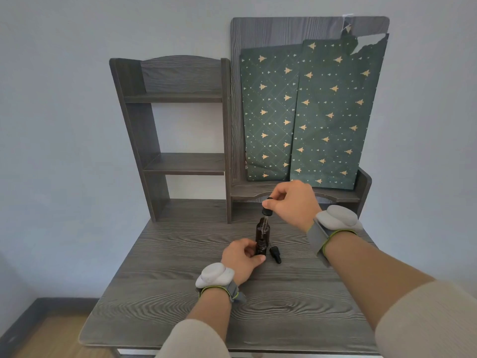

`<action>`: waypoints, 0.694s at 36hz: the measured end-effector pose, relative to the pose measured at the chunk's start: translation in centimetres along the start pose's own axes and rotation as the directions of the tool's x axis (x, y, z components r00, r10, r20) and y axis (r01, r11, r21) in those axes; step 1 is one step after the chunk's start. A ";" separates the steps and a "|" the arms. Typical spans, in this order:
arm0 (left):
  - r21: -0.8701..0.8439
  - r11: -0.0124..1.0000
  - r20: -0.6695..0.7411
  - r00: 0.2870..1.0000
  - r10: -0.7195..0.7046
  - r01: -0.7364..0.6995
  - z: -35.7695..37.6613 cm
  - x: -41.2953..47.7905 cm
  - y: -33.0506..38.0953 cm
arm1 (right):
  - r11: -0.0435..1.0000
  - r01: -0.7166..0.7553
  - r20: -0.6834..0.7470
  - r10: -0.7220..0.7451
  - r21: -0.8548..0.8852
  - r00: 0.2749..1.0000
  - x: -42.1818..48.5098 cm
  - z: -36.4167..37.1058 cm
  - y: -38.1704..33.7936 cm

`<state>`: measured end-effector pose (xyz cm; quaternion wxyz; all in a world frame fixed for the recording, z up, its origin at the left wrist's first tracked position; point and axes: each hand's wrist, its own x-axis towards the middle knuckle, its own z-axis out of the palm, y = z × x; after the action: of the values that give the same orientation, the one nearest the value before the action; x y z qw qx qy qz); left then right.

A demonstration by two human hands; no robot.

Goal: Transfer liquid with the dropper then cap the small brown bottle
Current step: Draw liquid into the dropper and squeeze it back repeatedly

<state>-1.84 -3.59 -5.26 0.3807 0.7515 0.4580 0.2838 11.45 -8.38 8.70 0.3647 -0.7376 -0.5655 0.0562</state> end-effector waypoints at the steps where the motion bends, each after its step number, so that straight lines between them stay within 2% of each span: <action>1: 0.001 1.000 -0.001 1.000 0.000 0.000 0.0 0.0 0.0 | 1.000 0.001 0.001 -0.001 0.000 1.000 0.0 0.0 0.0; 25: -0.033 0.999 -0.008 1.000 0.007 -0.007 0.2 0.1 -0.2 | 1.000 0.010 0.013 -0.009 -0.013 1.000 0.2 -0.1 0.1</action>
<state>-1.74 -3.45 -5.56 0.3903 0.7457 0.4519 0.2956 11.61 -8.26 8.78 0.3562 -0.7370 -0.5718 0.0555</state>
